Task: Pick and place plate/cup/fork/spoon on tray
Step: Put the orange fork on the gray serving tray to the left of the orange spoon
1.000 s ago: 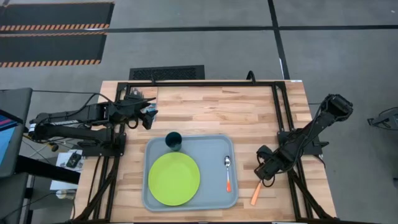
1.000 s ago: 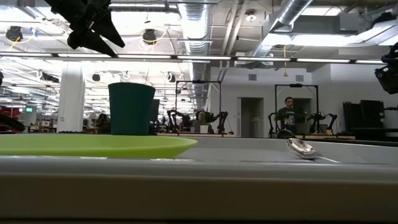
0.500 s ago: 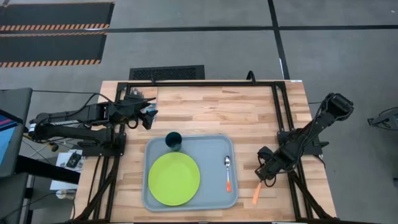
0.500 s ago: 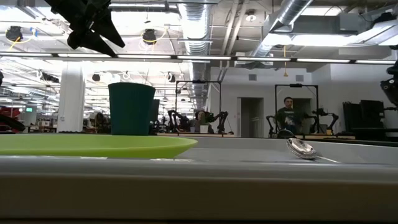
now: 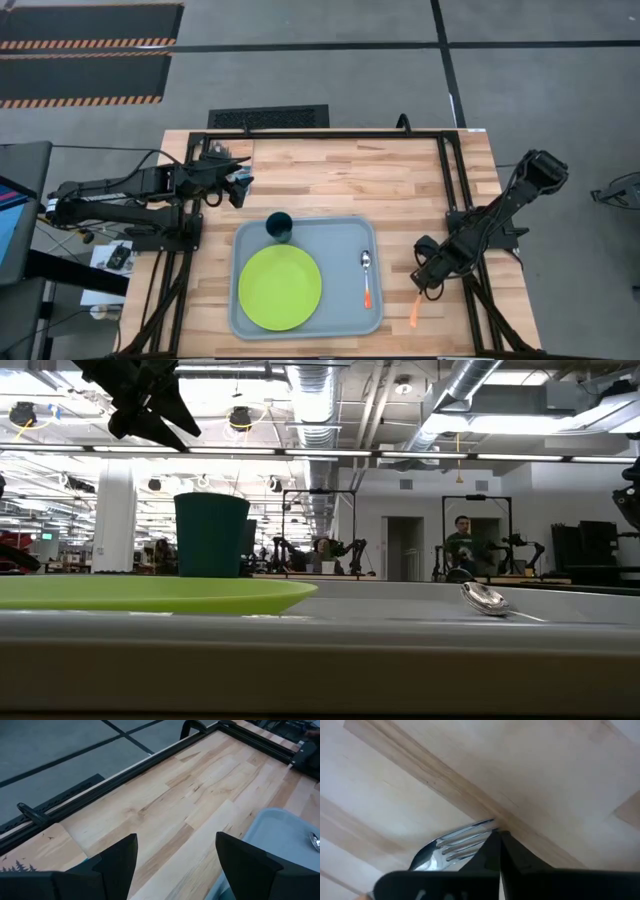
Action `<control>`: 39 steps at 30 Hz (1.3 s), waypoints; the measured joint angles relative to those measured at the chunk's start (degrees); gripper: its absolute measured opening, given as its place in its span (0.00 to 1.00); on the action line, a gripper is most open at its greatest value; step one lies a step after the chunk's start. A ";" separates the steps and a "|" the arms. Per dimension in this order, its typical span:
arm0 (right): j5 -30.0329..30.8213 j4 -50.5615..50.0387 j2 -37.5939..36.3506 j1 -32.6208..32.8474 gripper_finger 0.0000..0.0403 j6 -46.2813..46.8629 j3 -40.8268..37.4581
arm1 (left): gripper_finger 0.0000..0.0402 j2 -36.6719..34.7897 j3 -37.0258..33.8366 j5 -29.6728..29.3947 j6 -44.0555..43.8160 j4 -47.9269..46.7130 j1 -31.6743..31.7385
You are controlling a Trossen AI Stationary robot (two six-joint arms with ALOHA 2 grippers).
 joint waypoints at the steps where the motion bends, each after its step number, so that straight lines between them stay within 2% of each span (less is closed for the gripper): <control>1: 0.02 -0.95 0.04 0.00 0.04 0.02 0.48 | 0.64 0.00 0.00 -0.04 0.01 0.02 0.00; 12: 1.83 -7.02 0.02 0.00 0.01 -0.54 5.25 | 0.64 0.00 0.00 -0.48 0.10 0.04 -0.01; 18: 2.83 -6.93 0.00 0.00 0.06 -2.84 6.73 | 0.64 0.00 0.00 -0.52 0.92 0.04 0.00; 22: 2.79 -7.29 -0.02 -0.34 0.15 -3.81 6.97 | 0.64 0.00 0.00 -0.50 0.92 0.02 0.00; 32: -0.44 -3.36 -0.07 -1.76 0.52 -7.77 4.69 | 0.64 0.00 0.00 -0.50 0.92 0.02 0.00; 36: -0.62 1.71 -0.07 -2.66 0.55 -9.07 2.02 | 0.64 0.00 0.00 -0.50 0.92 0.02 0.00; 39: -1.69 2.17 -0.07 -3.57 0.52 -10.97 1.11 | 0.64 0.00 0.00 -0.50 0.92 0.04 0.00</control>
